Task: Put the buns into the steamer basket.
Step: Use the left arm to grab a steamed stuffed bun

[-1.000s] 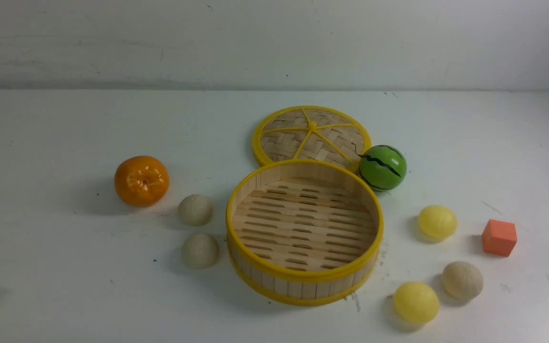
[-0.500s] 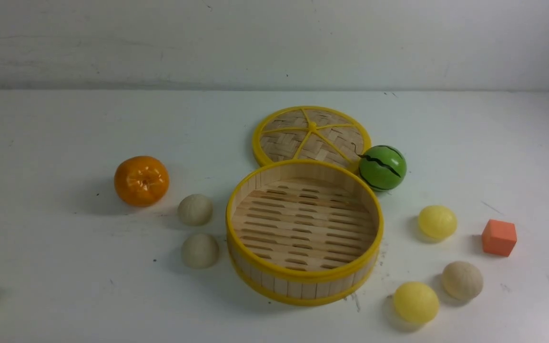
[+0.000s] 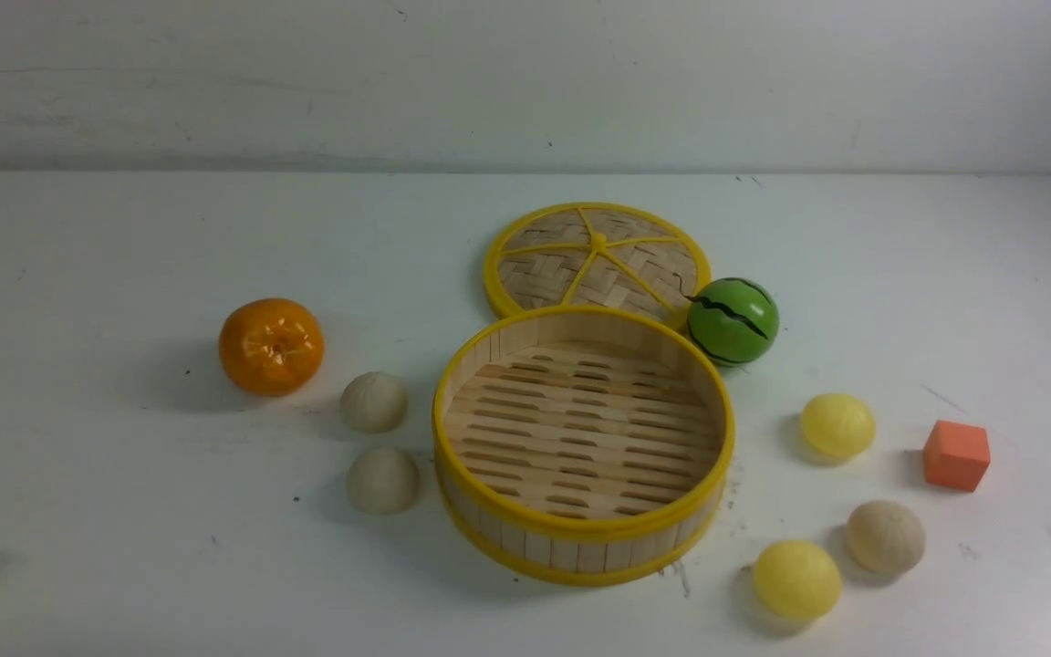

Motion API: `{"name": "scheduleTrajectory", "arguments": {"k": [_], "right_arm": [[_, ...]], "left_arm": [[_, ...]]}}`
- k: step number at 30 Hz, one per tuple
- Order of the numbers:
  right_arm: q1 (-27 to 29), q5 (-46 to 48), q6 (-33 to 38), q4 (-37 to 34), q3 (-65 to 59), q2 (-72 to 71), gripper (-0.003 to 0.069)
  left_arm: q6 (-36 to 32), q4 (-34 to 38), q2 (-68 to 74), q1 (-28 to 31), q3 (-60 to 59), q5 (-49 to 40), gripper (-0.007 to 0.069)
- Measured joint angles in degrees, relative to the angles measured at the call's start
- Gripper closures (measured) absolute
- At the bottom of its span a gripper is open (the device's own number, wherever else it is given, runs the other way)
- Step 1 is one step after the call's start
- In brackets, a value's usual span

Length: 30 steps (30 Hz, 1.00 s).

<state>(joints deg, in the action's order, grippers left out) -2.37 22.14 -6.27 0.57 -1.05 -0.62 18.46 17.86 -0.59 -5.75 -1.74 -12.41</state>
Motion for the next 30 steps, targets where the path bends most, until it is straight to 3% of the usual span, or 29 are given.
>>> {"name": "scheduleTrajectory", "arguments": {"k": [5,8,13,14,15,20,24,27,30], "right_arm": [[0.0,0.0,0.0,0.0,0.0,0.0,0.042],[0.0,0.0,0.0,0.0,0.0,0.0,0.042],[0.0,0.0,0.0,0.0,0.0,0.0,0.042],[0.0,0.0,0.0,0.0,0.0,0.0,0.042],[0.0,0.0,0.0,0.0,0.0,0.0,0.042],[0.0,0.0,0.0,0.0,0.0,0.0,0.042],[0.0,0.0,0.0,0.0,0.0,0.0,0.042],[0.0,0.0,0.0,0.0,0.0,0.0,0.042],[0.0,0.0,0.0,0.0,0.0,0.0,0.042]], "left_arm": [[2.53,9.5,0.0,0.0,0.0,10.57,0.0386],[3.19,13.66,0.0,0.0,0.25,12.02,0.0404],[0.41,13.21,1.06,0.0,10.69,-2.63,0.061],[0.09,12.97,1.34,0.0,11.29,-3.35,0.061],[-3.01,11.05,4.39,0.0,16.27,-10.3,0.0638],[-7.55,5.77,19.67,0.0,30.64,-31.79,0.0638],[-8.02,-2.64,36.66,0.0,40.6,-47.39,0.0638],[-8.46,-7.88,46.65,0.0,44.33,-49.67,0.0638],[-10.37,-8.74,56.94,-1.1,47.77,-47.91,0.0638]]}}
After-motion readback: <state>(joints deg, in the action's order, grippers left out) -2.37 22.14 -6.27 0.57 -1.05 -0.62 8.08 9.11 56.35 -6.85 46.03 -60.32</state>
